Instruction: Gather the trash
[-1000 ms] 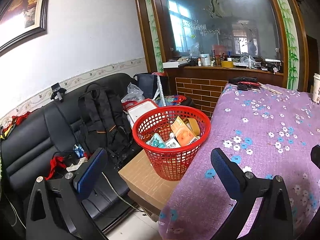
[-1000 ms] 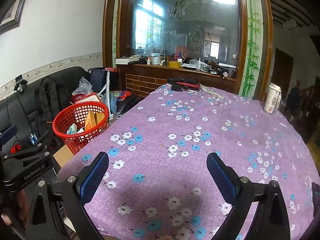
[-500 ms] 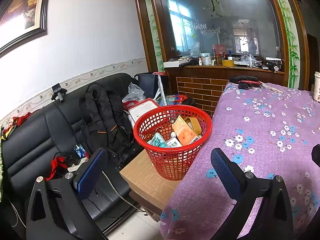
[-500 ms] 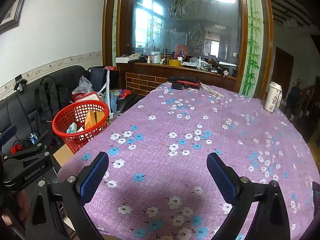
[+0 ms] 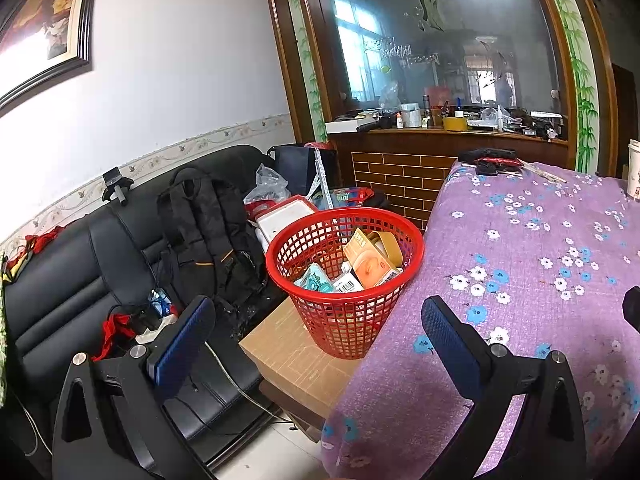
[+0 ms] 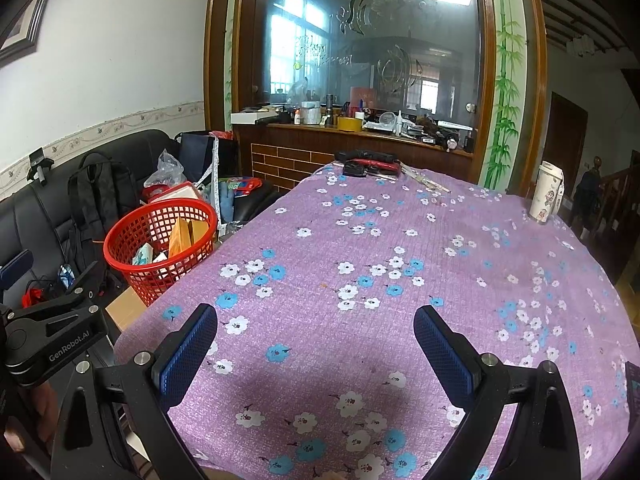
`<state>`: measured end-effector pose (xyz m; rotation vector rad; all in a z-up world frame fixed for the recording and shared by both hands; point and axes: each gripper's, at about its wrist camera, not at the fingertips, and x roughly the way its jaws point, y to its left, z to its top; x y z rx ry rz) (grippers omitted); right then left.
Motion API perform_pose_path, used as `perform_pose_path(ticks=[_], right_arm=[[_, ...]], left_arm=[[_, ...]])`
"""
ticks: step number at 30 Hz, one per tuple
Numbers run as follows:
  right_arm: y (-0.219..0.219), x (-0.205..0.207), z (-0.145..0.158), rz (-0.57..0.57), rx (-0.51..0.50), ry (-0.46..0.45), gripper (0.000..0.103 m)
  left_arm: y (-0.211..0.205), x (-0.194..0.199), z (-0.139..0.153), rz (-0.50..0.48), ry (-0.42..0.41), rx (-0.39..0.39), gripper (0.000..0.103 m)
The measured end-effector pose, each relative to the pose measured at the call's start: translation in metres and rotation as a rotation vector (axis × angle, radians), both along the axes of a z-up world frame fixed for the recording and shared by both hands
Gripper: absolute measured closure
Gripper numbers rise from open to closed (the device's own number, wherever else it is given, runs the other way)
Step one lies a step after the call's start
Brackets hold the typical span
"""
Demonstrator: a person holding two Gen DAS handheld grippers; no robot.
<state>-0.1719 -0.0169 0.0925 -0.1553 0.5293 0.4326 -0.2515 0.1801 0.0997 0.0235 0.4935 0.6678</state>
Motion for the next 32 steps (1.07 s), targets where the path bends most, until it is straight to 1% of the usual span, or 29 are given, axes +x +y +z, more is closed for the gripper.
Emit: perform_pose_path(ticks=[14, 18, 21, 24, 25, 26, 27, 28, 29, 30, 32], right_arm=[[-0.002, 0.004, -0.005, -0.003, 0.001, 0.021, 0.003], [-0.016, 0.015, -0.005, -0.032, 0.021, 0.038, 0.003], [-0.039, 0.031, -0.005, -0.105, 0.032, 0.048, 0.003], [-0.075, 0.05, -0.004, -0.202, 0.058, 0.071, 0.003], [-0.088, 0.057, -0.003, -0.236, 0.065, 0.078, 0.003], [-0.097, 0.063, -0.002, -0.266, 0.068, 0.084, 0.003], [-0.116, 0.073, -0.002, -0.326, 0.067, 0.096, 0.001], [-0.126, 0.08, -0.002, -0.357, 0.063, 0.103, 0.0], [-0.139, 0.089, -0.005, -0.394, 0.048, 0.114, 0.0], [-0.15, 0.102, -0.009, -0.435, 0.022, 0.132, 0.0], [-0.167, 0.126, -0.024, -0.503, -0.042, 0.191, 0.0]], left_arm=[[-0.001, 0.002, -0.004, -0.012, 0.007, 0.002, 0.0], [-0.01, 0.009, 0.002, -0.042, 0.008, 0.015, 0.0], [-0.025, 0.021, 0.009, -0.109, 0.002, 0.01, 0.0], [-0.049, 0.044, 0.012, -0.211, 0.042, -0.005, 0.0], [-0.062, 0.056, 0.01, -0.263, 0.07, -0.013, 0.0], [-0.071, 0.066, 0.008, -0.295, 0.095, -0.024, 0.0], [-0.082, 0.081, 0.003, -0.348, 0.141, -0.059, 0.0], [-0.09, 0.091, 0.001, -0.38, 0.17, -0.087, 0.0], [-0.101, 0.107, -0.004, -0.425, 0.219, -0.131, 0.0], [-0.109, 0.119, -0.007, -0.449, 0.247, -0.152, 0.0], [-0.133, 0.147, -0.018, -0.502, 0.303, -0.167, 0.001]])
